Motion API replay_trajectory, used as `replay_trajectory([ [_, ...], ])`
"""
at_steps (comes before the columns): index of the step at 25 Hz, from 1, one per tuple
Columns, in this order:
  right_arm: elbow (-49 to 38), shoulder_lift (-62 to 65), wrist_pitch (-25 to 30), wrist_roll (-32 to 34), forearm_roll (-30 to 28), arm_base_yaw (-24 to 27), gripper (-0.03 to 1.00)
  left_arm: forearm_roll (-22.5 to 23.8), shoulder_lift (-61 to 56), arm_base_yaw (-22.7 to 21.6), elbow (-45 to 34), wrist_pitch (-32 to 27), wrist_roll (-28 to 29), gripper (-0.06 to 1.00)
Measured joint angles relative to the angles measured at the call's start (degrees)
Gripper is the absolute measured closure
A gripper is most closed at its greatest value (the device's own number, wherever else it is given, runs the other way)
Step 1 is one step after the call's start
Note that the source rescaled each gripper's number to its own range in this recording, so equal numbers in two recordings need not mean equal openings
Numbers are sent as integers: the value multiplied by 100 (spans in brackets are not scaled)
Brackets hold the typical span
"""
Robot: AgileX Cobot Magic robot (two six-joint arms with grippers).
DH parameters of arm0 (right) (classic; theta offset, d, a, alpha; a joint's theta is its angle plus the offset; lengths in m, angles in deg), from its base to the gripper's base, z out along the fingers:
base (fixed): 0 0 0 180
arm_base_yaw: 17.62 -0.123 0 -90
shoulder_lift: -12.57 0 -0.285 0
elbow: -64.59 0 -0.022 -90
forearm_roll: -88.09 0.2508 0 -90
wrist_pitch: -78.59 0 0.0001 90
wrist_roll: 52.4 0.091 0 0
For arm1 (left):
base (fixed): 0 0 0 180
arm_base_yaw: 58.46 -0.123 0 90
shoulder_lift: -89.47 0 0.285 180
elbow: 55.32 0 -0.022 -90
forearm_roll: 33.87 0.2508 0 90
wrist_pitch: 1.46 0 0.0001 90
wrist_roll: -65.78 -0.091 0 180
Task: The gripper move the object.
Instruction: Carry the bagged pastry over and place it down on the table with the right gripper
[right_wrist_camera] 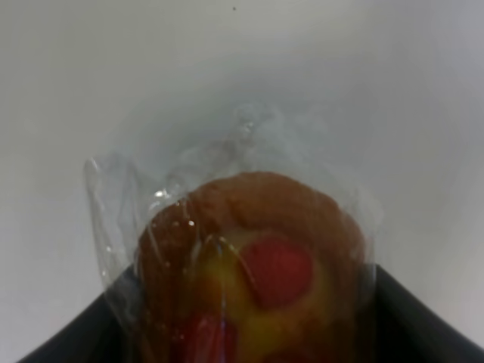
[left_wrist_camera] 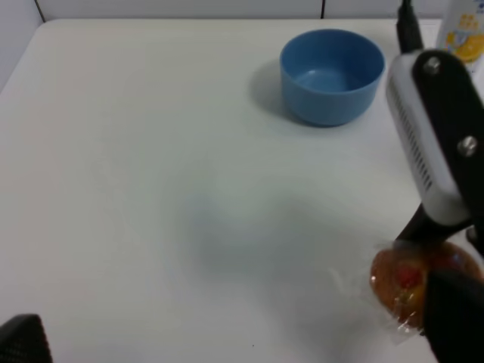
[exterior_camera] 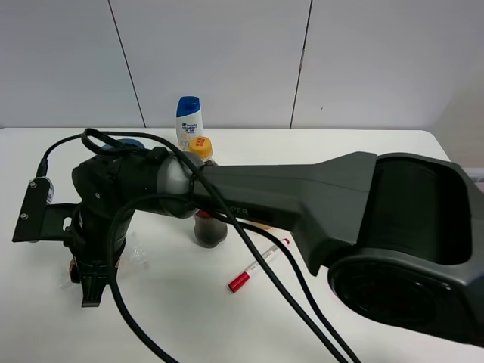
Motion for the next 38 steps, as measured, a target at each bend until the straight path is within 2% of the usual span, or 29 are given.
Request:
replay_trajectory([
  [11,0,-358,-367,66,-38,0,97,0,0,0,0,0,0,-6],
  [17,0,-387,-548,710,-607,0,97,0,0,0,0,0,0,-6],
  [22,0,-391,-530,1290,-1000,0,97,0,0,0,0,0,0,-6],
  [28,0,-391,-475,1545,-987,0,97,0,0,0,0,0,0,-6],
  [34,0,-391,-206,2106,-987,0,97,0,0,0,0,0,0,-6],
  [38,0,-391,-18,2235,-1019,0,97,0,0,0,0,0,0,-6],
])
